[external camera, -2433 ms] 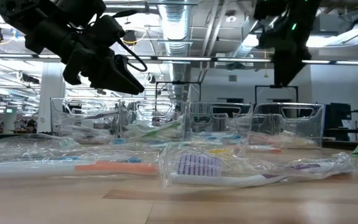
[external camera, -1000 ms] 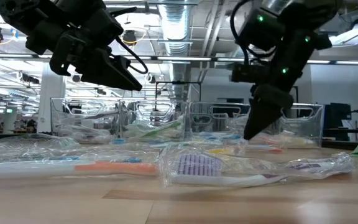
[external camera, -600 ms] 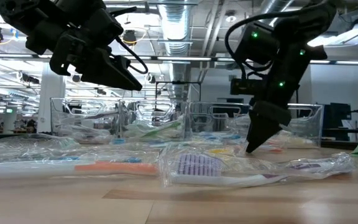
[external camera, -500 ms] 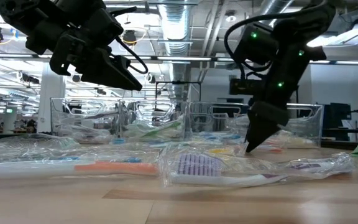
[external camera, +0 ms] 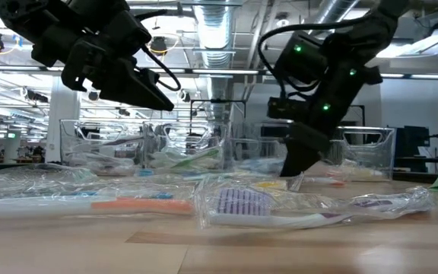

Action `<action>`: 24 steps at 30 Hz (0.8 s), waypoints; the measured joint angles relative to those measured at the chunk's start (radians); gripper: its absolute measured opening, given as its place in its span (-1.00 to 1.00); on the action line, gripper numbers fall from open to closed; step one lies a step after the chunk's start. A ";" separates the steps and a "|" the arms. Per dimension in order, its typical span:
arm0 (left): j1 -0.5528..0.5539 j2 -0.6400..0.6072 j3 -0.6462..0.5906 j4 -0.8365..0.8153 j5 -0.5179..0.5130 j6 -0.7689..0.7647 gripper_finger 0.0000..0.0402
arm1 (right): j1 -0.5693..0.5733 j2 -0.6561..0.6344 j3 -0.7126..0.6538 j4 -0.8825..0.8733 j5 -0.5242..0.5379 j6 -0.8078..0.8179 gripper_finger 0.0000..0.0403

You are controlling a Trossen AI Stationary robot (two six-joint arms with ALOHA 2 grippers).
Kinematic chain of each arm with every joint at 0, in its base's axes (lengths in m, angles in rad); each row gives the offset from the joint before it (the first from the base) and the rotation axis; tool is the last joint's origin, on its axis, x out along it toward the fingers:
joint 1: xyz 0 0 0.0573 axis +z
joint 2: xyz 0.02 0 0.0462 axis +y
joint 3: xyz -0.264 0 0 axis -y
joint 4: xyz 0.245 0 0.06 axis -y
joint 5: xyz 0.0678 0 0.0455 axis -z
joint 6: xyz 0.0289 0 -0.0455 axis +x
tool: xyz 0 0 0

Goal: Pick & Place Toothbrushes
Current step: Put the orange toothbrush into the right transparent bin

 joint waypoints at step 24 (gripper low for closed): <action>0.000 0.000 0.000 0.000 0.000 -0.035 -0.28 | 0.048 -0.002 -0.006 0.049 -0.028 0.143 0.29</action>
